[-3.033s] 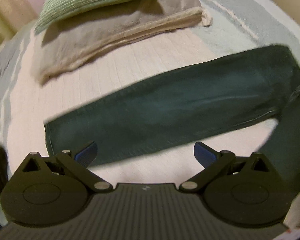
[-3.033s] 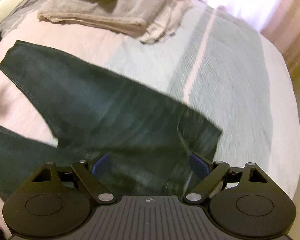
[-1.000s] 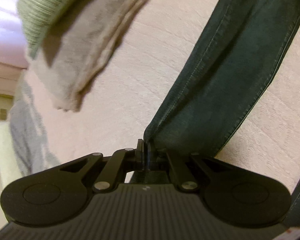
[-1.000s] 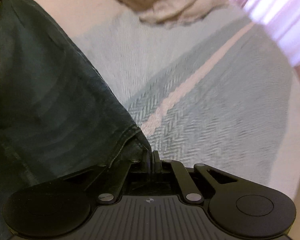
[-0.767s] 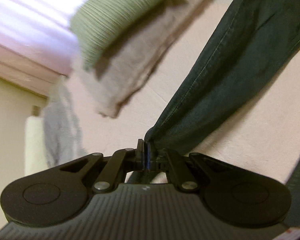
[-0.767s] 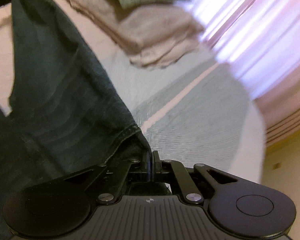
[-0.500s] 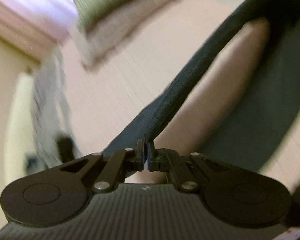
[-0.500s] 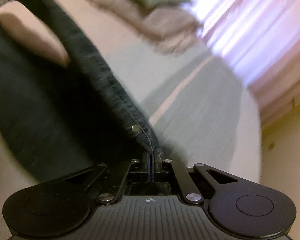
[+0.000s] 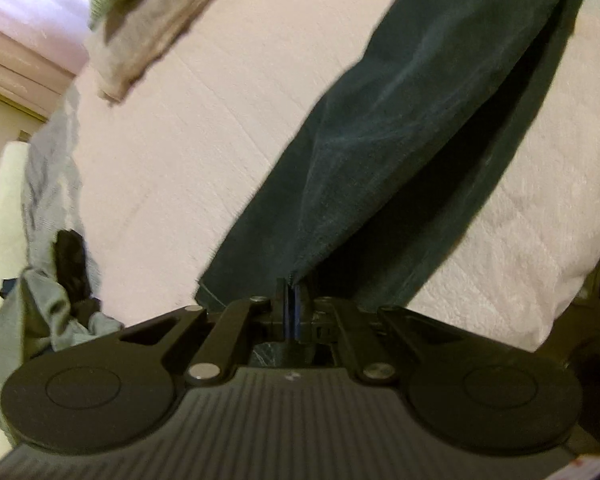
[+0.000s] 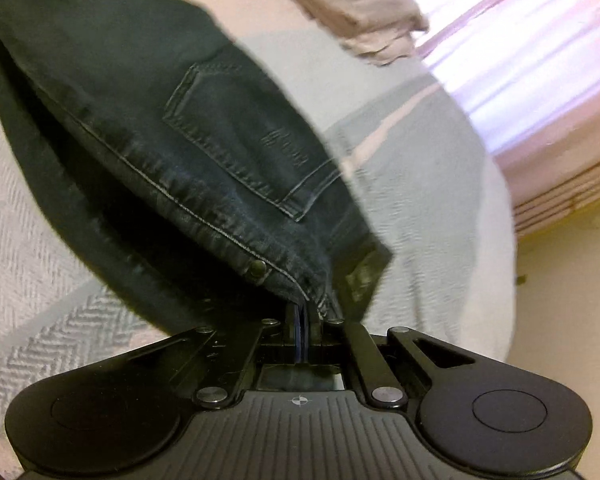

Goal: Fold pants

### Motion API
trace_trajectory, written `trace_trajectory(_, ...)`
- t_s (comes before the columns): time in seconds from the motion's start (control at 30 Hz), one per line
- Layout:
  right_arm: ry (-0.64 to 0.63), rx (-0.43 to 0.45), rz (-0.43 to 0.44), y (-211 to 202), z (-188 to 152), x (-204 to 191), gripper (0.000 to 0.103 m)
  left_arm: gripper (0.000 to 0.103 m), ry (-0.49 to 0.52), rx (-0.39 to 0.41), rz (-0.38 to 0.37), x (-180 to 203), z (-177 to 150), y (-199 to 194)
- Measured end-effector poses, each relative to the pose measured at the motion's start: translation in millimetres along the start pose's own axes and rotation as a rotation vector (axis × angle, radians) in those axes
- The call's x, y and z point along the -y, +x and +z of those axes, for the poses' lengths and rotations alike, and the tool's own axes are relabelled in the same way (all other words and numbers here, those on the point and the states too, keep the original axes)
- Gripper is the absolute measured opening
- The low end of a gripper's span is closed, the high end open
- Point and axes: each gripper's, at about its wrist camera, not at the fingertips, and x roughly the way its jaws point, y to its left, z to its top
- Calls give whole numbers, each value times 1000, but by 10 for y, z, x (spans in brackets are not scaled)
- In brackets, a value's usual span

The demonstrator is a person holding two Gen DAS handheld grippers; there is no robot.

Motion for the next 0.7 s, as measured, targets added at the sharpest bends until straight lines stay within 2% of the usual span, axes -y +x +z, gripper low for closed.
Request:
trace_trajectory(0.07,39,-11,15,-18,-92,-30,0,1,-2,-16,-11,81,-13,19)
trace_trajectory(0.17,81,-113,104,196,-240,-168,0,1,5,-74,-55,249,-86,228)
trace_trajectory(0.23,202,-154,121,256,-333,-155,0,1,9,-100,-62,328,-97,323)
trace_trajectory(0.33,532,-167,163,192,-500,95,3,1,6,-118,-66,364,-83,338)
trace_trajectory(0.4,836,-115,217,179,-610,390,17,1,-3,-126,-71,327,-52,321)
trace_trajectory(0.47,1147,-43,238,224,-733,634,58,1,-13,-138,-73,275,-12,309)
trace_trajectory(0.5,1288,-3,264,278,-790,724,62,1,-21,-144,-74,271,10,306)
trace_trajectory(0.57,1472,49,305,389,-821,812,62,1,-32,-157,-74,265,40,282)
trace_trajectory(0.63,1570,78,325,531,-859,870,62,1,-35,-168,-70,249,73,280)
trace_trajectory(0.7,1642,47,328,750,-915,965,62,1,-38,-183,-66,244,101,284)
